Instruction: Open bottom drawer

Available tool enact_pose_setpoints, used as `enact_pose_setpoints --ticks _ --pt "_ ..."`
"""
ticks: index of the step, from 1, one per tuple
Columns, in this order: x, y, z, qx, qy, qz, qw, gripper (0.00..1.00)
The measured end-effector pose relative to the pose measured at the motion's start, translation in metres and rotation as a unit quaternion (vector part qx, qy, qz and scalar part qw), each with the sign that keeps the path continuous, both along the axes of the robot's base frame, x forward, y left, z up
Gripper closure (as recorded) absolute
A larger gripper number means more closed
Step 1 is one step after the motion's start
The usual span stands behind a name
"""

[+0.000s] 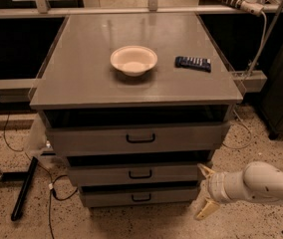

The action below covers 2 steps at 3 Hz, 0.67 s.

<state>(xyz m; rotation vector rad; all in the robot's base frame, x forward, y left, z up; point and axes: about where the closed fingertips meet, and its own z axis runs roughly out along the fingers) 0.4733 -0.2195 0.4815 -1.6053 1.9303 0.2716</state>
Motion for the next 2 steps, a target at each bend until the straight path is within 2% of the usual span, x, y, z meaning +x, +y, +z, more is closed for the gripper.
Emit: enact_pose_setpoints --ticks 2 --pt "0.010 -0.001 -0.107 0.012 -0.019 0.048 0.9986 0.00"
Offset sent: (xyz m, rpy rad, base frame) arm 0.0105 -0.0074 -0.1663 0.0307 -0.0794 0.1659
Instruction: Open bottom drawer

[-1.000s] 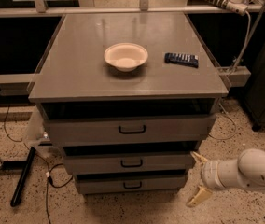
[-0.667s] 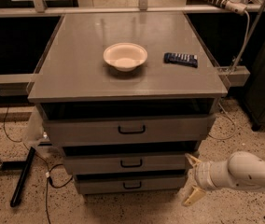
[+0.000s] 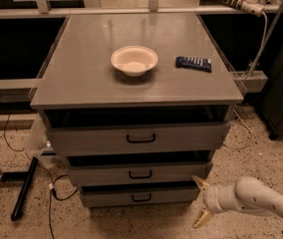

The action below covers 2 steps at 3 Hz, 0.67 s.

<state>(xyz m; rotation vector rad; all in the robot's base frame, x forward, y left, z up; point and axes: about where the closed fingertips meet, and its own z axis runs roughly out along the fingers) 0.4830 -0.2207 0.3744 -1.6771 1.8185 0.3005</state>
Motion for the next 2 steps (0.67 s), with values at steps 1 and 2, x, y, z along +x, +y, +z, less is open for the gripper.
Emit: enact_pose_setpoints --ticks 1,2 --pt "0.0092 0.0000 -0.0791 0.014 -0.013 0.032 0.9993 0.00" --pt "0.0091 0.0001 -0.0791 0.014 -0.013 0.032 0.9993 0.00"
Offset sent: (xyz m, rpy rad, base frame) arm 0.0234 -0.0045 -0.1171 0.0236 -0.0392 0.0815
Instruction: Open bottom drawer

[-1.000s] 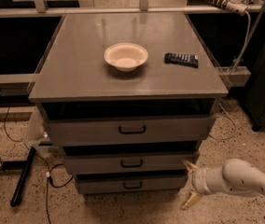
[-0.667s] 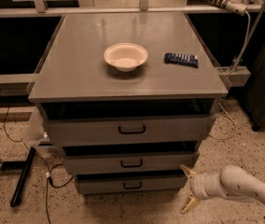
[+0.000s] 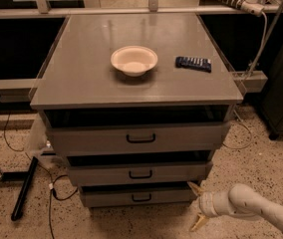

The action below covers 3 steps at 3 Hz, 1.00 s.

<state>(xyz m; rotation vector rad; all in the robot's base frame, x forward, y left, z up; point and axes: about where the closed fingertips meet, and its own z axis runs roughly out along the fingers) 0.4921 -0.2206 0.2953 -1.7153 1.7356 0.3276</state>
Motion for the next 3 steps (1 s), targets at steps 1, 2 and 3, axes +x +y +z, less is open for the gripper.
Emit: enact_pose_setpoints --ticks 1,2,3 --pt "-0.005 0.009 -0.001 -0.011 0.004 0.010 0.9999 0.00" --pt "-0.003 0.022 -0.021 -0.014 0.021 0.014 0.9996 0.00" --pt "0.007 0.030 -0.043 -0.018 0.035 0.010 0.9992 0.00"
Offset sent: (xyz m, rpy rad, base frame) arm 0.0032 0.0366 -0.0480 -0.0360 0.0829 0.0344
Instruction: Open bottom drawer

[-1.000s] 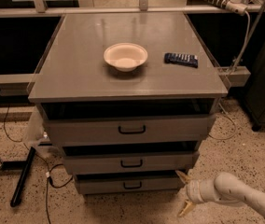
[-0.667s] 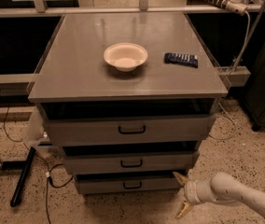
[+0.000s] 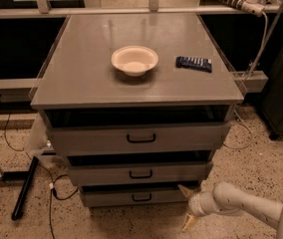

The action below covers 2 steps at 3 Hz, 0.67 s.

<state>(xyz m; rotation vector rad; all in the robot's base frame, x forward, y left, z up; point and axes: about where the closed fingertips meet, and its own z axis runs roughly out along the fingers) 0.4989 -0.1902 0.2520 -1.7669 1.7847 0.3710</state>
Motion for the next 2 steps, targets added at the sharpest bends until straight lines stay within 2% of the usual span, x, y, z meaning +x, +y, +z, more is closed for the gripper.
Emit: enact_pose_setpoints --ticks 2 --pt "0.024 0.009 -0.024 -0.002 0.004 -0.017 0.9998 0.00"
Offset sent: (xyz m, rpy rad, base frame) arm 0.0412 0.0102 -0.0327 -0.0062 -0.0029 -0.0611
